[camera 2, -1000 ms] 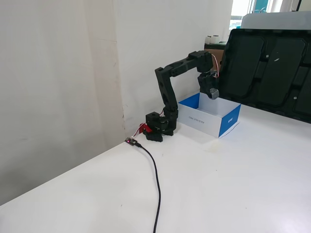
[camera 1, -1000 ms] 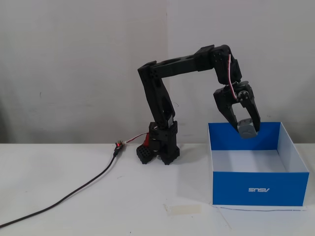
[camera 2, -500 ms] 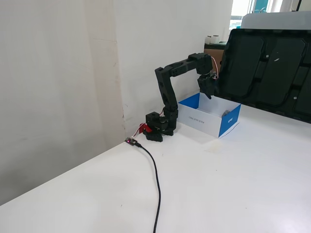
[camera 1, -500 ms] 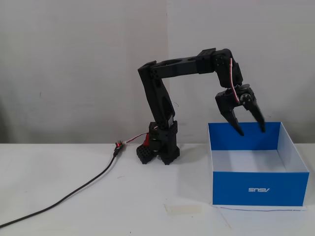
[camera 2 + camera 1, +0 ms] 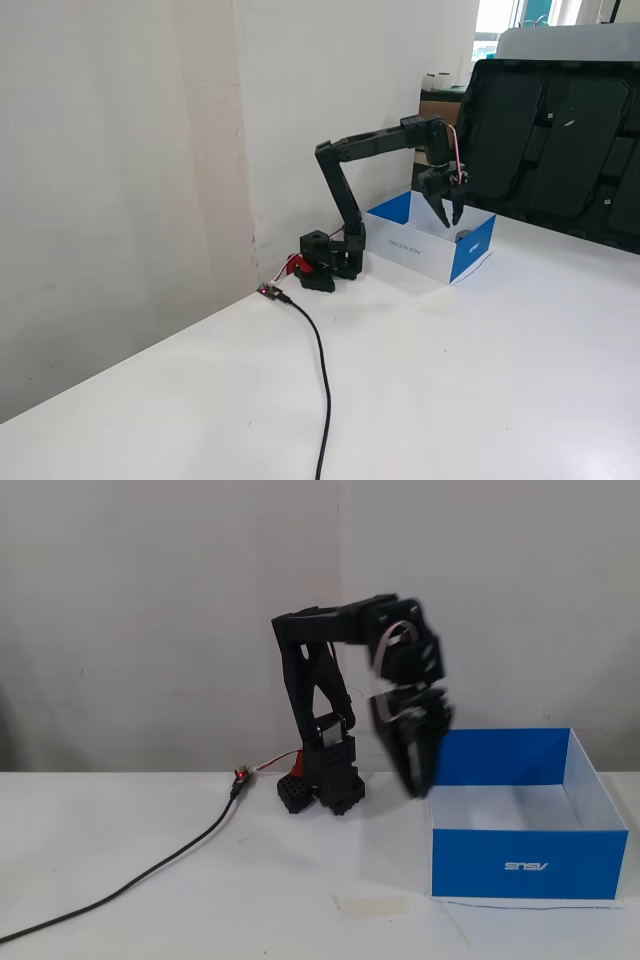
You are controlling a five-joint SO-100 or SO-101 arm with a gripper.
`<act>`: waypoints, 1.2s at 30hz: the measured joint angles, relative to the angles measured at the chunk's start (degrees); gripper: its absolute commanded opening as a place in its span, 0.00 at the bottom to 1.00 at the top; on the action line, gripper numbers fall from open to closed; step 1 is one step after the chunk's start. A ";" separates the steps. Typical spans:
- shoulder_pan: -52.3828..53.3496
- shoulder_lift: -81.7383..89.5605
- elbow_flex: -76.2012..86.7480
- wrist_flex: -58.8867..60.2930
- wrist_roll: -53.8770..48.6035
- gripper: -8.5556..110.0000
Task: Pick the gray block and keep it in the box.
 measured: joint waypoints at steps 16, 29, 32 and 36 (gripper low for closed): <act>30.76 18.98 32.70 -19.78 -2.55 0.07; 37.09 28.74 50.10 -32.61 -0.62 0.07; 37.44 30.76 53.17 -34.72 -0.62 0.07; 38.58 35.33 57.83 -36.65 -0.62 0.07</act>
